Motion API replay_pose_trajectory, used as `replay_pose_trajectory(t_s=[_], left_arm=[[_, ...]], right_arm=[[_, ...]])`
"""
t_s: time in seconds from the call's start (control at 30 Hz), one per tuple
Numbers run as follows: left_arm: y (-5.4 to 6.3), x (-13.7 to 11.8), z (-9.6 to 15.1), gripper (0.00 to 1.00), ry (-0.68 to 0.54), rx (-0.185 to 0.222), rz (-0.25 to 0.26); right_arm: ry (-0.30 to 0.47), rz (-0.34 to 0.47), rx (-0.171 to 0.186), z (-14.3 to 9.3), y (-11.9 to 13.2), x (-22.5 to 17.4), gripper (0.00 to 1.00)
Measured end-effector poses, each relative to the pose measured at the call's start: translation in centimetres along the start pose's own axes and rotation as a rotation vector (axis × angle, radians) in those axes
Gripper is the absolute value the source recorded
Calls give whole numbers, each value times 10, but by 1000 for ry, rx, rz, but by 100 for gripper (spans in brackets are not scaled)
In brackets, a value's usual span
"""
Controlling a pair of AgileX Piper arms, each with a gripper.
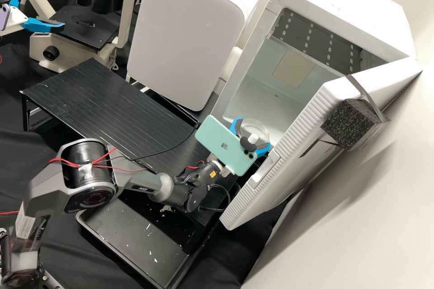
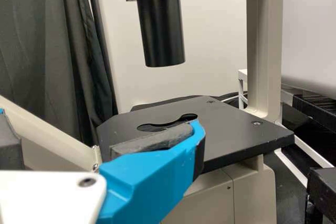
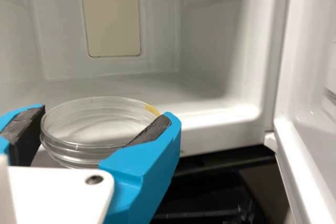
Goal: Take the petri dish out of the incubator
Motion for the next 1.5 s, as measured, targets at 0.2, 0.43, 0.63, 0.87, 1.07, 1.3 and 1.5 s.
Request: replay_pose_trajectory(t_s=[0.2, 0.43, 0.63, 0.87, 1.07, 1.3, 1.5], left_arm=[[0, 0, 0, 100, 0, 0, 0], [0, 0, 0, 100, 0, 0, 0], [0, 0, 0, 100, 0, 0, 0], [0, 0, 0, 100, 0, 0, 0], [0, 0, 0, 100, 0, 0, 0], [0, 0, 0, 100, 0, 0, 0], [0, 0, 0, 100, 0, 0, 0]], right_arm=[[95, 18, 56, -11, -15, -47, 0], [94, -37, 46, -35, -48, -107, 0], [139, -155, 3, -61, -86, -154, 0], [215, -228, -55, -82, -113, -195, 0], [245, -270, -71, -86, -124, -201, 0], [247, -364, -107, -80, -146, -192, 0], [226, -386, -98, -71, -152, -184, 0]])
